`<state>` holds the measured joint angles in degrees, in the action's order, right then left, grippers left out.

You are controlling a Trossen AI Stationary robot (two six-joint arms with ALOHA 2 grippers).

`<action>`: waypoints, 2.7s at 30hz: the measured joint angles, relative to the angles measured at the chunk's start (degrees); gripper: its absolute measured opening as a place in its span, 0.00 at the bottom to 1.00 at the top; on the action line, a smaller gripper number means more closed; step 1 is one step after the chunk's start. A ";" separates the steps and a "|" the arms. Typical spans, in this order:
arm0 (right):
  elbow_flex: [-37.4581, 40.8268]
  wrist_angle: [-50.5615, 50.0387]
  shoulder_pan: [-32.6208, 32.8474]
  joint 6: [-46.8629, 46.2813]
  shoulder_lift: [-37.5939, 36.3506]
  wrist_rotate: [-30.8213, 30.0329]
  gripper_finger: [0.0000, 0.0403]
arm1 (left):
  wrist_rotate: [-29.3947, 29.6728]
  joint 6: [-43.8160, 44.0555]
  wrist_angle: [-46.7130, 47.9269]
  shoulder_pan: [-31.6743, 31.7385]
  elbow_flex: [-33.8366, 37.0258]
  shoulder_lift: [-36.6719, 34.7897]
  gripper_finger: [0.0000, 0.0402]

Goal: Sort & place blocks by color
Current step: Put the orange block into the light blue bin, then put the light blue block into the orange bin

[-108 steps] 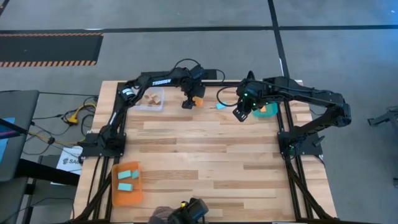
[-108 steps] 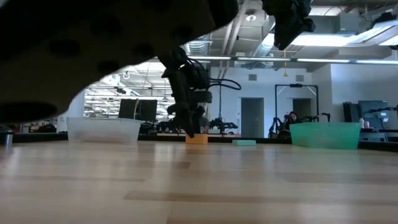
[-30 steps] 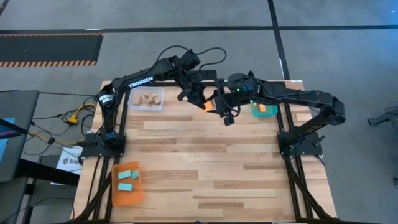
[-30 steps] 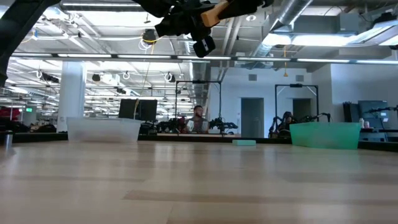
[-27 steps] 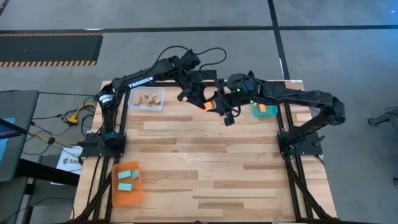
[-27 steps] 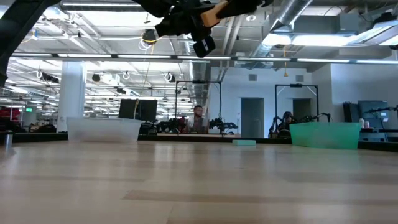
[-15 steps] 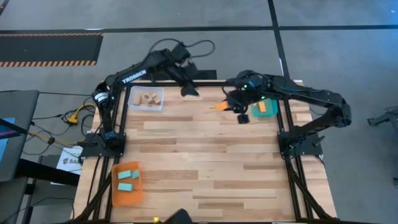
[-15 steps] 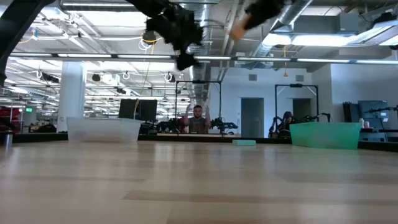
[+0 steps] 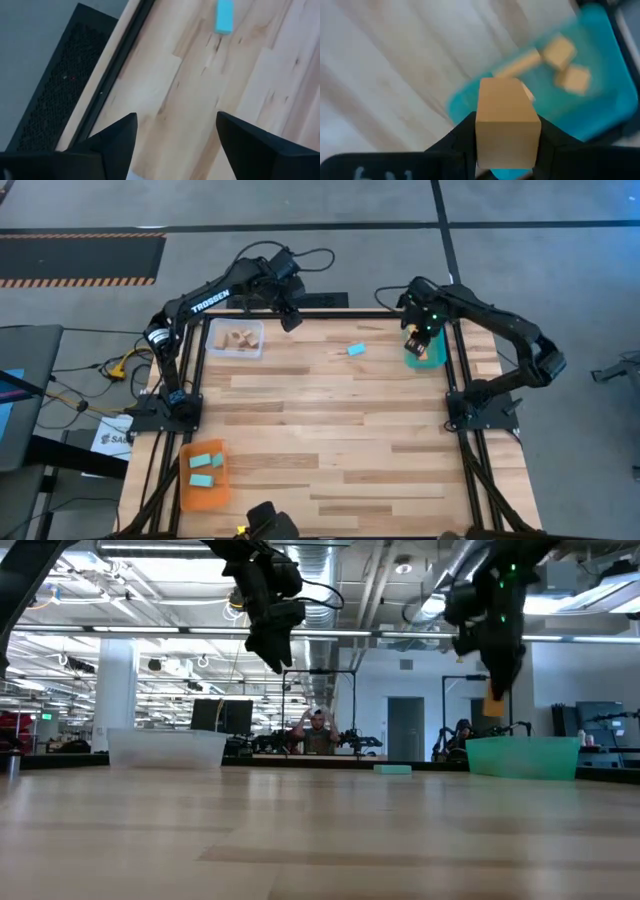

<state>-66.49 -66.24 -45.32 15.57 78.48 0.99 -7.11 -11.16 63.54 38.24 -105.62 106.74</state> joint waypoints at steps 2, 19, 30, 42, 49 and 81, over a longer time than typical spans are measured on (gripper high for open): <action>1.82 0.40 -3.23 -3.33 0.69 -2.79 0.34 | -0.10 -0.17 -0.01 -0.15 0.00 0.00 0.63; 2.28 2.09 -10.64 -16.96 1.50 -11.54 0.36 | -1.89 -0.50 -0.01 -0.36 0.00 0.03 0.61; 2.28 2.24 -10.62 -17.08 1.50 -11.58 0.63 | -1.84 -1.60 2.76 -0.40 0.00 0.04 0.61; -2.02 12.73 -3.61 -23.76 1.39 -3.98 0.66 | 0.13 -2.07 11.97 -0.44 0.02 -2.60 0.61; -2.09 23.12 7.22 0.07 6.04 6.61 0.66 | 1.20 1.33 7.92 0.19 7.78 -12.49 0.61; -25.50 12.45 11.45 33.08 46.14 4.18 0.66 | 5.05 18.08 -13.65 -11.72 42.34 -35.50 0.61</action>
<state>-91.98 -53.79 -33.87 48.65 124.63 5.16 -2.07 6.92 49.88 26.52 -63.29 71.24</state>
